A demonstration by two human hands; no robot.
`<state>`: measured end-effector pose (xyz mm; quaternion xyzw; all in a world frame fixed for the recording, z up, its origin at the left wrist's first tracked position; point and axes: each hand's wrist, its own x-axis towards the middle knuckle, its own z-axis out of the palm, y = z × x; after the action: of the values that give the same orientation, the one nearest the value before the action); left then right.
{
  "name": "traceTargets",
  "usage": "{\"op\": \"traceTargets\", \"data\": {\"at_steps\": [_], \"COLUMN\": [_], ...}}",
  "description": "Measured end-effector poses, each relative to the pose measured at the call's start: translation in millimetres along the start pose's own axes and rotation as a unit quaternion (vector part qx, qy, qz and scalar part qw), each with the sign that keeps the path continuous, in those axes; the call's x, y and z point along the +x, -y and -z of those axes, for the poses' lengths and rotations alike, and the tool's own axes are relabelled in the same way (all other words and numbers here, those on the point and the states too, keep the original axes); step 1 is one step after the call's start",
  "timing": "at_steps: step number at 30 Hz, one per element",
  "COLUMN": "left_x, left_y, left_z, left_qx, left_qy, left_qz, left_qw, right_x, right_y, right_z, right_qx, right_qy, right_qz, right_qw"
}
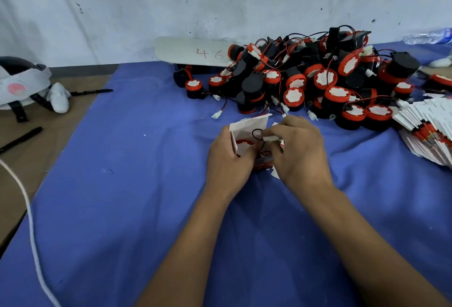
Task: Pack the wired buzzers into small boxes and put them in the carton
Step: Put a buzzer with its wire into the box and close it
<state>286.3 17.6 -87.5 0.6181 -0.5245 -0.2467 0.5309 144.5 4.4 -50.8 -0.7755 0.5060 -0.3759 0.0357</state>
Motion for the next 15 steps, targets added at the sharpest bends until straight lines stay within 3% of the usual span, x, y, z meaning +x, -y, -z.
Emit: {"op": "traceTargets", "data": {"at_steps": [5, 10, 12, 15], "left_x": [1, 0, -1, -2], "left_y": [0, -3, -5, -8], "left_z": [0, 1, 1, 2], "left_qx": [0.013, 0.041, 0.059, 0.072], "left_qy": [0.007, -0.01, -0.014, -0.021], "left_qz": [-0.003, 0.007, -0.003, -0.023], "left_qw": [1.0, 0.999, 0.998, 0.997], "right_x": [-3, -3, -2, -3], "right_y": [-4, -6, -7, -9], "right_z": [6, 13, 12, 6], "right_qx": [0.17, 0.432, 0.446, 0.4], "right_qy": [-0.093, -0.047, -0.005, 0.032], "right_qz": [-0.007, -0.096, -0.113, -0.114], "right_qw": [0.981, 0.896, 0.888, 0.909]}}
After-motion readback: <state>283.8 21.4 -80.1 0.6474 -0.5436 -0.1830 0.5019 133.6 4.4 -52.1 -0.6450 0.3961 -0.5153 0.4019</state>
